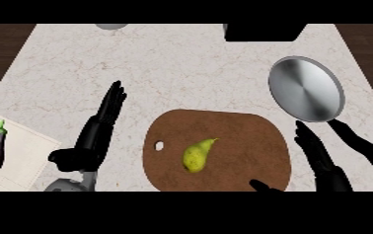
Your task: Pick the pear from the cutting board and place it in the pan
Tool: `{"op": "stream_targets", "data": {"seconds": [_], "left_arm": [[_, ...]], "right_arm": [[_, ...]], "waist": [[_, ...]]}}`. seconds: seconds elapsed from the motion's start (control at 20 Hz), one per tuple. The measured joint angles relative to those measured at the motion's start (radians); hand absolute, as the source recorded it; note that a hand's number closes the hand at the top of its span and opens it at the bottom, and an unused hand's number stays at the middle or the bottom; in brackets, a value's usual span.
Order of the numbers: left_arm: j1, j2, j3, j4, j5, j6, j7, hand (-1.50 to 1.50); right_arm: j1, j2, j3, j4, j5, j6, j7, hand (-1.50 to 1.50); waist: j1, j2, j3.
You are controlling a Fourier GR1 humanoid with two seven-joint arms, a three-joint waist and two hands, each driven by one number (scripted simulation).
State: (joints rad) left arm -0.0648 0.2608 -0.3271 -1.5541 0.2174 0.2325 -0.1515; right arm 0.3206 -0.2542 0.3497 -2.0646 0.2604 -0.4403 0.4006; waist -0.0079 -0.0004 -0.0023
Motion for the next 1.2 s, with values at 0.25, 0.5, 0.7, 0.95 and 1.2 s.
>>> {"op": "stream_targets", "data": {"seconds": [0.25,0.5,0.7,0.95,1.2], "left_arm": [[-0.011,-0.021,-0.007,0.009,-0.01,-0.007,-0.002,0.0],[-0.021,-0.015,0.002,-0.006,-0.01,-0.019,0.018,0.0],[-0.026,-0.03,0.004,0.014,-0.015,-0.023,0.008,0.0],[-0.036,-0.036,0.02,0.017,-0.019,-0.029,0.022,0.0],[-0.025,-0.042,0.047,0.015,-0.034,-0.048,0.023,0.0]], "right_arm": [[-0.165,-0.047,0.019,-0.006,0.047,0.122,0.262,-1.5],[-0.316,-0.054,0.082,0.088,0.048,0.263,0.443,-1.5],[-0.444,-0.037,0.121,0.204,0.017,0.381,0.528,-1.5],[-0.552,0.034,0.194,0.321,0.033,0.46,0.611,-1.5],[-0.582,0.113,0.212,0.406,0.065,0.485,0.627,-1.5]], "waist": [[0.018,0.002,0.0],[0.029,0.004,0.0],[0.031,0.005,0.001],[0.023,0.003,0.002],[0.015,0.001,0.002]]}}
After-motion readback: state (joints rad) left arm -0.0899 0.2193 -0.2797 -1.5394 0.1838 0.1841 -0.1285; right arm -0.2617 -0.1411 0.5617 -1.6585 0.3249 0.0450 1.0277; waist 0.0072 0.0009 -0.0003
